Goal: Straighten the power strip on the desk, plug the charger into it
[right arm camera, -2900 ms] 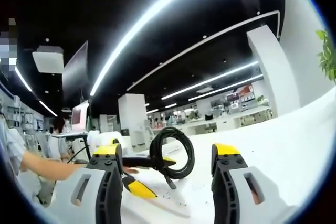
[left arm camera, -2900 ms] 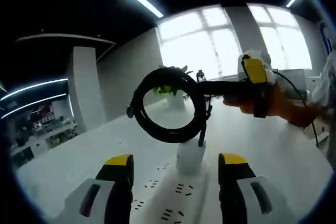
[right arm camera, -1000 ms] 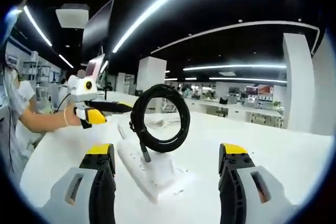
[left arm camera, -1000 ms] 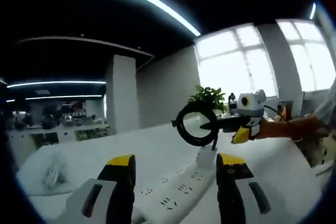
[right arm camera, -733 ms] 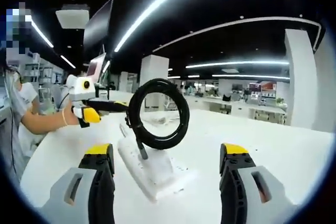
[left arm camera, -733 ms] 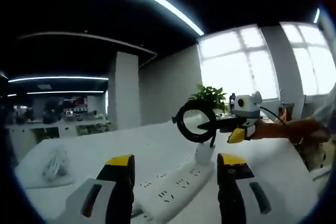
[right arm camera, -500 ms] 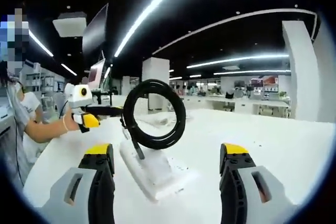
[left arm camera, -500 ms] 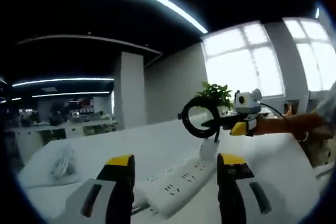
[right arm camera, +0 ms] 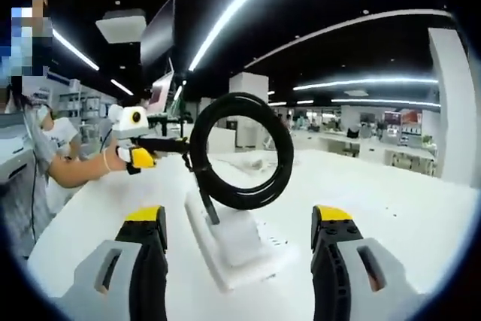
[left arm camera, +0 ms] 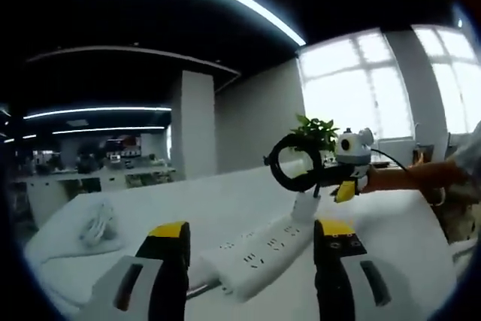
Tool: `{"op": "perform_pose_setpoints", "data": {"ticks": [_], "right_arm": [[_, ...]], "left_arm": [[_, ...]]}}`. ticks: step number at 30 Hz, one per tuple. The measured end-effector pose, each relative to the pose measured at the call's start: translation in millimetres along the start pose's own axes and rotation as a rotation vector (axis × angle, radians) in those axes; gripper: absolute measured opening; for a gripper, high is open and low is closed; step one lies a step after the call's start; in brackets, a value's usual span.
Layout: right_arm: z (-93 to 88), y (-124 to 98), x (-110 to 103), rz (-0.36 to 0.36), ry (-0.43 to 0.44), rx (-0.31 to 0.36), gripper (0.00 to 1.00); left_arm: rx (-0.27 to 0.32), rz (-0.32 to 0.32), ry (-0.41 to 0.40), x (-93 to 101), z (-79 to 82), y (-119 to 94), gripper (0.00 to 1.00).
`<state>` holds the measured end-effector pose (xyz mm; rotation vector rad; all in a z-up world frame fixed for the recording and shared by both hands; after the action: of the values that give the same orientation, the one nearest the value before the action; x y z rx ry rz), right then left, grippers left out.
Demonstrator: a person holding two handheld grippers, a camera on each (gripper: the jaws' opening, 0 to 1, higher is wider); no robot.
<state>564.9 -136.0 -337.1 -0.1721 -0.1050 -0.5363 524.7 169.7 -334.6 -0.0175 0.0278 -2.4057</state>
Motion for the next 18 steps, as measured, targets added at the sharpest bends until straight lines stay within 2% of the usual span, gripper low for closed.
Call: {"op": "perform_pose_setpoints", "data": {"ticks": [8, 13, 18], "right_arm": [[4.8, 12.8, -6.7, 0.065, -0.058, -0.057, 0.76], [6.9, 14.6, -5.3, 0.09, -0.07, -0.086, 0.74], [11.4, 15.2, -0.4, 0.109, -0.099, -0.134, 0.69]], "left_arm": [[-0.024, -0.006, 0.024, 5.3, -3.4, 2.3, 0.68], [-0.035, -0.042, 0.002, 9.1, -6.2, 4.8, 0.68], [-0.034, -0.032, 0.0, 7.7, -5.8, 3.6, 0.68]]}}
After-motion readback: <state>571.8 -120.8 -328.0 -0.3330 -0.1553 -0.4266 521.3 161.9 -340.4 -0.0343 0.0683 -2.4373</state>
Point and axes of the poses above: the point that each gripper's makers call its tool centre point, and the gripper's own axes: y roughly forward along the fingers, x roughly to its right, z roughly out of its top, the point moved 9 cm from there along -y, roughly backward along the fingers, and after that the axes turned 1 degree about -z, right-handed, at the moved point
